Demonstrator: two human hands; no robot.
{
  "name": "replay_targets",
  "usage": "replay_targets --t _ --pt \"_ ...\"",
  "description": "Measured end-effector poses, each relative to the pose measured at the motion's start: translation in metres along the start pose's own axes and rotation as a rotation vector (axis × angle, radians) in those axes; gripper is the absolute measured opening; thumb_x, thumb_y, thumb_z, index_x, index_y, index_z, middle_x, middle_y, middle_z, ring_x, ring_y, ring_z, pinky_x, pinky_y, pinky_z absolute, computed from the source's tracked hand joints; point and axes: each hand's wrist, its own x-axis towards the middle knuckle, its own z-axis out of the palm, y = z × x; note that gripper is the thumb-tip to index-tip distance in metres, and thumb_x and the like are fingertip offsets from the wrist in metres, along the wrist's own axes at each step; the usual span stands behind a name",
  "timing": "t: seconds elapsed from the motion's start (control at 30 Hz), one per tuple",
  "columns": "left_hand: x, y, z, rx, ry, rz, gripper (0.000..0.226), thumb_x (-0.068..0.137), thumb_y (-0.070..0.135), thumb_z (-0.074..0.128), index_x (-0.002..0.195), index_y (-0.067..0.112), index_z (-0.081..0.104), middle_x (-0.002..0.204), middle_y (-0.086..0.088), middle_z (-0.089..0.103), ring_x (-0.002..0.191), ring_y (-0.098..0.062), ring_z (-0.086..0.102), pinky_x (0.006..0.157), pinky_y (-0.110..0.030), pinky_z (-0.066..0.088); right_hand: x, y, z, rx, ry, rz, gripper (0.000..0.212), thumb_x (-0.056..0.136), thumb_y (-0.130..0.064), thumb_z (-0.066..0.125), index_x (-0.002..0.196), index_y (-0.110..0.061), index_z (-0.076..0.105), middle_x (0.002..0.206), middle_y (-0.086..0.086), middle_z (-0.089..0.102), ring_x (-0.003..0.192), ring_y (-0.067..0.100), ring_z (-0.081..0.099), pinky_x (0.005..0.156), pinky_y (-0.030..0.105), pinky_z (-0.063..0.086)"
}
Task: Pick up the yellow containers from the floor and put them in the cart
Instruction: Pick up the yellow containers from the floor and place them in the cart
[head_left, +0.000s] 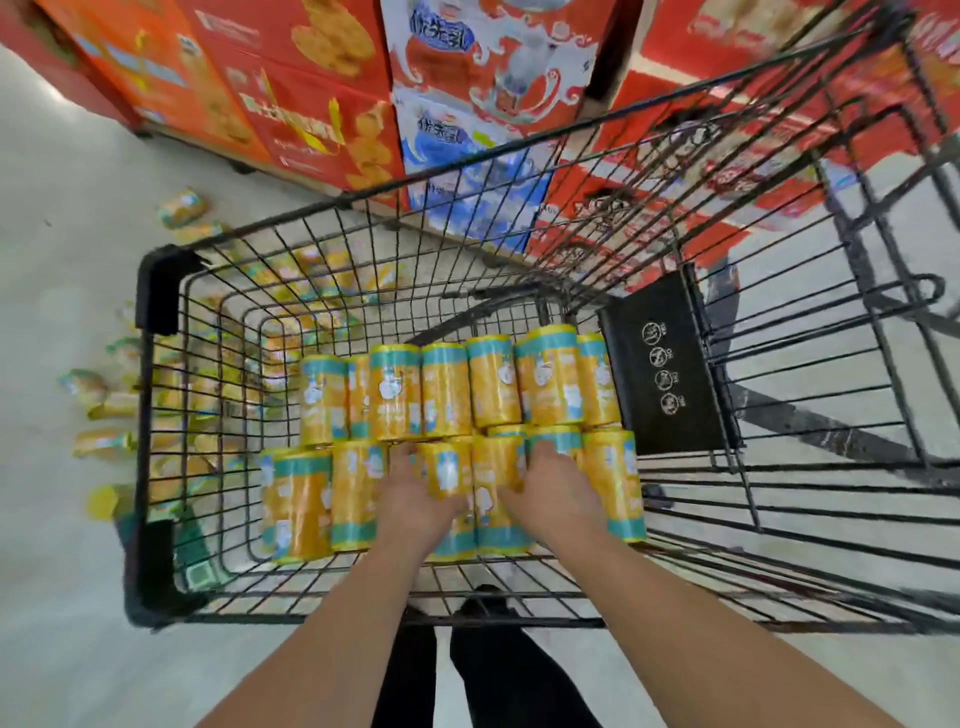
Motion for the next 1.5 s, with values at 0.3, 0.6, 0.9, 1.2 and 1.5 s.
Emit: replay_targets --t 0.3,0.6,0.9,1.2,1.5 --pt "-0.028 0.018 -0.066 -0.131 0.006 0.027 0.082 0.078 0.03 0.078 0.145 0.024 0.03 0.133 -0.015 0.048 0.111 -0.029 0.055 0.082 -0.034 0.05 -0.031 -0.04 -0.031 -0.02 0.053 -0.104 0.052 0.088 -0.05 0.059 0.128 -0.018 0.044 0.117 0.004 0.06 0.105 0.026 0.061 0.078 0.037 0.051" --pt "-0.071 0.012 -0.285 -0.202 0.372 0.212 0.076 0.074 0.035 0.079 0.138 0.015 0.043 0.127 -0.007 0.057 0.114 -0.026 0.057 0.091 -0.032 0.043 -0.118 -0.238 -0.075 0.055 0.264 -0.601 0.056 0.088 -0.045 0.065 0.136 -0.022 0.047 0.125 -0.001 0.056 0.113 0.017 0.057 0.091 0.035 0.048" --pt "-0.027 -0.173 -0.487 -0.337 0.502 0.123 0.058 0.076 0.026 0.08 0.125 0.014 0.051 0.104 -0.001 0.057 0.093 -0.019 0.057 0.072 -0.023 0.035 -0.164 -0.455 0.076 0.001 0.203 -0.728 0.051 0.084 -0.039 0.069 0.128 -0.018 0.053 0.116 0.001 0.059 0.108 0.019 0.058 0.089 0.033 0.045" --pt "0.104 -0.377 -0.523 -0.311 0.39 -0.172 0.069 0.073 0.033 0.08 0.132 0.018 0.046 0.118 -0.007 0.054 0.108 -0.028 0.057 0.083 -0.034 0.047 -0.079 -0.543 0.282 -0.061 0.013 -0.589 0.052 0.084 -0.038 0.07 0.128 -0.015 0.055 0.116 0.004 0.061 0.104 0.018 0.059 0.085 0.03 0.047" --pt "0.327 -0.558 -0.398 -0.398 0.307 -0.361 0.08 0.068 0.029 0.08 0.137 0.02 0.041 0.127 -0.003 0.053 0.105 -0.024 0.061 0.083 -0.037 0.051 0.162 -0.501 0.491 -0.169 -0.115 -0.319 0.063 0.084 -0.035 0.071 0.138 -0.018 0.042 0.131 0.008 0.054 0.119 0.024 0.055 0.094 0.034 0.043"
